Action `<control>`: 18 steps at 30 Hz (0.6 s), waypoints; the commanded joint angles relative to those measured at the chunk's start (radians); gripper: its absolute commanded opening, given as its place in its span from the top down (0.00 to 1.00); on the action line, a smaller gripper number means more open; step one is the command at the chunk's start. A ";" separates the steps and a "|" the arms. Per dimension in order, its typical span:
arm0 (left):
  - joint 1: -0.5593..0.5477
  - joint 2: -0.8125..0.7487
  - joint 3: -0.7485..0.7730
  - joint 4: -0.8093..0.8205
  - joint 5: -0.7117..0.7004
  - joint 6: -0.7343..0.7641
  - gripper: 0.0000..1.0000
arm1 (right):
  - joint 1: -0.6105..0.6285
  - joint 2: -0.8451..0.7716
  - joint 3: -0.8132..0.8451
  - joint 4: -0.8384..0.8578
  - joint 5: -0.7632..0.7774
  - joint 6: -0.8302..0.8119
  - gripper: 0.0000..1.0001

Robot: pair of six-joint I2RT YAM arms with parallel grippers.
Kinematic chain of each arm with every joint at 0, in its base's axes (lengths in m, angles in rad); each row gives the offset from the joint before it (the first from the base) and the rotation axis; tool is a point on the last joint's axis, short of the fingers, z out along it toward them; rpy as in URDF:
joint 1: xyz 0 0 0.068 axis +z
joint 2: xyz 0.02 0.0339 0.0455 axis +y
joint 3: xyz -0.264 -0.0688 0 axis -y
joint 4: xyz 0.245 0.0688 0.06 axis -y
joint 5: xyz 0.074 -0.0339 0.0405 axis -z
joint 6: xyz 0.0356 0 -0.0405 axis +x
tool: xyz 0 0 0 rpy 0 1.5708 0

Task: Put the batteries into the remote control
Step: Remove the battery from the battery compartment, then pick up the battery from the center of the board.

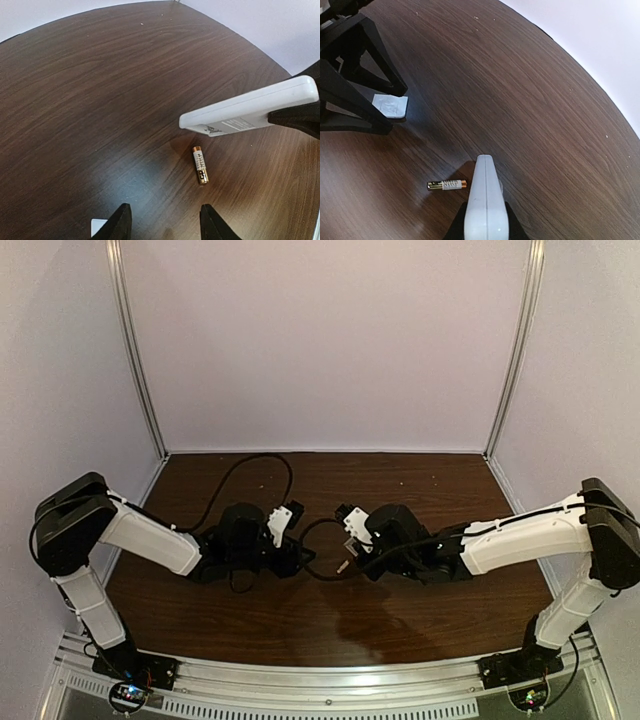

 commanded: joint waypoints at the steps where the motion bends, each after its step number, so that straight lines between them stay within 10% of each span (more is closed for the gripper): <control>1: 0.001 0.031 0.042 -0.029 0.055 0.023 0.53 | -0.002 -0.045 0.006 -0.018 0.115 -0.015 1.00; 18: -0.056 0.280 0.600 -0.689 0.077 0.181 0.59 | -0.376 -0.534 -0.200 -0.082 -0.309 0.266 1.00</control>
